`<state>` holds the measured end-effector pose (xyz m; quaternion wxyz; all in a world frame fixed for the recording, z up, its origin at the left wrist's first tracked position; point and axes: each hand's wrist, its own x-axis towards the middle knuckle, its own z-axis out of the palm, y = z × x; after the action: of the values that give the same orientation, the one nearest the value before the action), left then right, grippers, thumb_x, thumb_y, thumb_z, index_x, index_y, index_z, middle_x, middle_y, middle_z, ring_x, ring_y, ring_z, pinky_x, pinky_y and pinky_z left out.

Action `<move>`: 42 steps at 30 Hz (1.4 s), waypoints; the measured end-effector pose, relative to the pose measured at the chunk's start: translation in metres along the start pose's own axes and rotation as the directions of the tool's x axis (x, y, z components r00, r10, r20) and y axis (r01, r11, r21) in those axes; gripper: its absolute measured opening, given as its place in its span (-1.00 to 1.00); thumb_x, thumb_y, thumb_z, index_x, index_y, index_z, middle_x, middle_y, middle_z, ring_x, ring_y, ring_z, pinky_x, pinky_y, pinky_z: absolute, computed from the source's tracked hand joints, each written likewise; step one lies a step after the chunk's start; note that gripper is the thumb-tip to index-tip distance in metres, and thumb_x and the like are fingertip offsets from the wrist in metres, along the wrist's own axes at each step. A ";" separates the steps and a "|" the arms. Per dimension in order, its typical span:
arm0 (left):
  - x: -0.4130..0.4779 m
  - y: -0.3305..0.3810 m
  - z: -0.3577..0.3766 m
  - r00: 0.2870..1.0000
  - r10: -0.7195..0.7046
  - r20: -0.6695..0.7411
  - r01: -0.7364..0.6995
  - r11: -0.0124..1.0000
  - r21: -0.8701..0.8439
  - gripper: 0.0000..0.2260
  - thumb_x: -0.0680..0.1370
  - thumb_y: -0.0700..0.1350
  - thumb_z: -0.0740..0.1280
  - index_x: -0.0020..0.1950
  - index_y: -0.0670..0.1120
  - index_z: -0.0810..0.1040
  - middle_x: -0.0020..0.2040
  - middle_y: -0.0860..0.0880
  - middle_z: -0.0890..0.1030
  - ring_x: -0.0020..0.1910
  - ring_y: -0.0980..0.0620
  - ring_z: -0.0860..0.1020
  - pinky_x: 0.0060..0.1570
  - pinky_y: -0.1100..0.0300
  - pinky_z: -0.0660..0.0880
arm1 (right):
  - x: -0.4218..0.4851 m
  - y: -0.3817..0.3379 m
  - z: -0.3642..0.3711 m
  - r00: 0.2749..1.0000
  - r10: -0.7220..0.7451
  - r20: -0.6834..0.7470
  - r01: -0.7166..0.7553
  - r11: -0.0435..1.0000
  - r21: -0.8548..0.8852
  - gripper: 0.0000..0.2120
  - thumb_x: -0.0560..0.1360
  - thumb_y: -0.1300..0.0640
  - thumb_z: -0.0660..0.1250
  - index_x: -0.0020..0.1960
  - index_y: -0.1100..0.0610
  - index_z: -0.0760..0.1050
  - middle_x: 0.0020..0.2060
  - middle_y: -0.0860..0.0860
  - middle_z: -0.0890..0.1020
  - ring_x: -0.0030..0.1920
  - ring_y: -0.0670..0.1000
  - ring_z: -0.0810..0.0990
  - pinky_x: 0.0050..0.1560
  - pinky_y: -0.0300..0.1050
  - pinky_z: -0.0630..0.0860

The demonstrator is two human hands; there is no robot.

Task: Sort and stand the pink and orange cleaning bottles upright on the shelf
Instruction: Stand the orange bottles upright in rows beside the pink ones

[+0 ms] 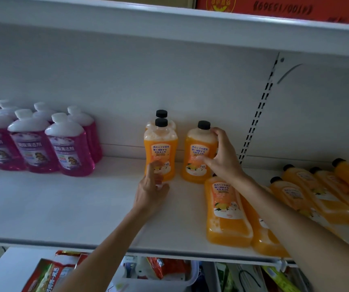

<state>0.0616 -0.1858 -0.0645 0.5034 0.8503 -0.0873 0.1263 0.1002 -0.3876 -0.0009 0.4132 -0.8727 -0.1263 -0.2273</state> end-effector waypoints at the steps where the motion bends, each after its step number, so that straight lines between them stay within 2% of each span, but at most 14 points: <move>1: 0.001 0.000 0.001 1.000 -0.007 -0.004 0.007 1.000 0.010 -0.50 0.46 -0.27 0.32 0.34 -0.07 0.25 0.00 -0.10 0.54 -0.11 -0.09 0.55 -0.20 0.12 0.50 | 0.003 0.003 -0.002 1.000 -0.003 -0.008 0.003 0.999 -0.033 -0.29 0.33 0.22 0.51 0.36 0.15 0.22 0.22 0.06 0.41 0.16 -0.01 0.47 0.01 -0.37 0.46; 3: 0.003 0.000 0.002 1.000 -0.015 -0.010 0.015 0.999 0.034 -0.49 0.45 -0.27 0.32 0.35 -0.09 0.23 0.00 -0.10 0.53 -0.12 -0.11 0.54 -0.24 0.19 0.41 | 0.010 0.006 -0.004 1.000 -0.008 -0.023 0.005 0.992 -0.127 -0.29 0.34 0.20 0.52 0.38 0.16 0.24 0.27 0.10 0.36 0.24 0.03 0.41 0.13 -0.29 0.40; 4: 0.004 0.000 0.003 1.000 -0.016 -0.012 0.016 0.999 0.040 -0.49 0.46 -0.27 0.32 0.35 -0.10 0.23 0.00 -0.10 0.53 -0.12 -0.11 0.54 -0.25 0.21 0.39 | 0.012 0.007 -0.003 0.999 0.005 -0.032 -0.010 0.987 -0.160 -0.29 0.34 0.20 0.51 0.38 0.15 0.25 0.27 0.12 0.33 0.24 0.00 0.37 0.13 -0.40 0.32; 7: 0.005 0.000 0.003 1.000 -0.022 -0.021 0.023 0.999 0.047 -0.49 0.46 -0.26 0.32 0.36 -0.10 0.22 -0.03 -0.07 0.50 -0.11 -0.10 0.52 -0.25 0.22 0.35 | 0.018 0.006 0.003 0.998 0.052 -0.044 -0.059 0.981 -0.186 -0.31 0.37 0.23 0.48 0.42 0.12 0.24 0.23 0.18 0.32 0.11 -0.10 0.29 -0.10 -0.70 0.18; 11: 0.005 -0.001 -0.001 1.000 0.010 0.008 -0.011 0.998 0.055 -0.52 0.46 -0.27 0.32 0.32 -0.10 0.22 -0.05 -0.04 0.49 -0.13 -0.05 0.52 -0.30 0.25 0.35 | 0.026 0.001 0.013 0.996 0.066 -0.052 -0.074 0.983 -0.168 -0.30 0.38 0.25 0.47 0.43 0.11 0.22 0.20 0.19 0.34 0.05 -0.10 0.26 -0.15 -0.71 0.17; 16: 0.009 -0.004 -0.004 1.000 0.008 0.004 -0.008 0.998 0.069 -0.57 0.47 -0.27 0.32 0.25 -0.14 0.19 -0.05 -0.06 0.50 -0.17 -0.08 0.53 -0.29 0.22 0.40 | 0.026 -0.002 0.026 0.996 0.054 -0.076 -0.065 0.987 -0.150 -0.29 0.40 0.23 0.46 0.44 0.10 0.20 0.20 0.19 0.34 0.14 -0.03 0.33 -0.11 -0.70 0.17; 21: 0.012 -0.004 -0.007 1.000 -0.008 -0.002 0.008 0.997 0.073 -0.57 0.46 -0.25 0.33 0.23 -0.16 0.20 -0.11 -0.08 0.52 -0.16 -0.12 0.55 -0.26 0.14 0.46 | 0.027 -0.005 0.029 0.994 0.084 -0.064 -0.092 0.986 -0.137 -0.26 0.41 0.23 0.44 0.47 0.07 0.15 0.22 0.17 0.33 0.22 0.05 0.36 0.02 -0.47 0.20; 27: 0.013 -0.001 -0.008 1.000 -0.026 0.006 0.025 0.996 0.086 -0.59 0.48 -0.25 0.33 0.23 -0.19 0.19 -0.10 -0.08 0.52 -0.17 -0.09 0.52 -0.31 0.25 0.38 | 0.032 -0.008 0.031 0.991 0.119 -0.063 -0.126 0.983 -0.134 -0.26 0.40 0.21 0.45 0.46 0.07 0.15 0.21 0.13 0.35 0.16 0.00 0.38 0.01 -0.45 0.31; 30: 0.008 0.001 0.001 0.996 -0.079 -0.040 0.082 0.993 0.081 -0.58 0.47 -0.25 0.32 0.22 -0.15 0.19 0.02 -0.14 0.54 -0.10 -0.09 0.50 -0.30 0.23 0.36 | 0.034 -0.009 0.036 0.957 0.252 -0.143 -0.278 0.937 -0.212 -0.34 0.37 0.06 0.49 0.32 0.14 0.21 0.16 0.10 0.47 0.11 0.11 0.53 -0.04 -0.03 0.50; 31: 0.007 0.003 0.005 0.994 -0.093 -0.053 0.097 0.992 0.081 -0.56 0.46 -0.24 0.32 0.24 -0.13 0.18 0.07 -0.14 0.52 -0.05 -0.10 0.49 -0.27 0.21 0.35 | 0.034 -0.010 0.036 0.942 0.298 -0.152 -0.328 0.911 -0.250 -0.37 0.36 0.01 0.49 0.26 0.16 0.22 0.14 0.10 0.50 0.08 0.14 0.55 -0.08 0.01 0.51; 34: 0.002 0.008 0.016 0.993 -0.109 -0.048 0.114 0.987 0.110 -0.45 0.45 -0.18 0.34 0.33 -0.09 0.12 0.19 -0.16 0.43 0.10 -0.15 0.44 -0.14 0.07 0.40 | 0.028 -0.008 0.031 0.915 0.394 -0.089 -0.398 0.843 -0.362 -0.34 0.35 -0.08 0.49 0.22 0.20 0.23 0.12 0.12 0.52 0.06 0.16 0.56 -0.07 0.04 0.52; 36: -0.001 0.014 0.020 0.994 -0.102 -0.029 0.105 0.985 0.134 -0.43 0.46 -0.17 0.35 0.37 -0.09 0.11 0.18 -0.14 0.42 0.10 -0.12 0.43 -0.12 0.07 0.39 | 0.019 0.000 0.025 0.908 0.417 -0.033 -0.394 0.827 -0.402 -0.32 0.35 -0.12 0.47 0.24 0.23 0.26 0.13 0.14 0.50 0.10 0.16 0.53 0.00 0.03 0.51; 39: -0.005 0.026 0.026 0.996 -0.086 -0.017 0.088 0.990 0.109 -0.47 0.47 -0.13 0.35 0.36 -0.09 0.17 0.15 -0.09 0.43 0.05 -0.03 0.43 -0.10 0.09 0.40 | 0.007 0.011 0.007 0.895 0.441 0.057 -0.392 0.843 -0.369 -0.42 0.42 -0.11 0.40 0.24 0.28 0.39 0.16 0.18 0.53 0.15 0.17 0.51 0.11 0.04 0.50; 42: -0.011 0.036 0.040 0.994 -0.091 0.062 0.086 0.993 0.077 -0.61 0.49 -0.02 0.35 0.24 -0.06 0.30 0.08 -0.01 0.46 0.06 -0.01 0.44 -0.04 0.10 0.42 | -0.001 0.021 -0.023 0.882 0.466 0.068 -0.426 0.851 -0.308 -0.60 0.50 -0.01 0.32 0.09 0.34 0.51 0.02 0.23 0.61 0.03 0.19 0.58 0.05 0.05 0.52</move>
<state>0.0461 -0.2379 -0.0562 0.4733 0.8752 -0.0613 0.0792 0.1009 -0.4184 -0.0024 0.3153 -0.9419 0.0851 -0.0788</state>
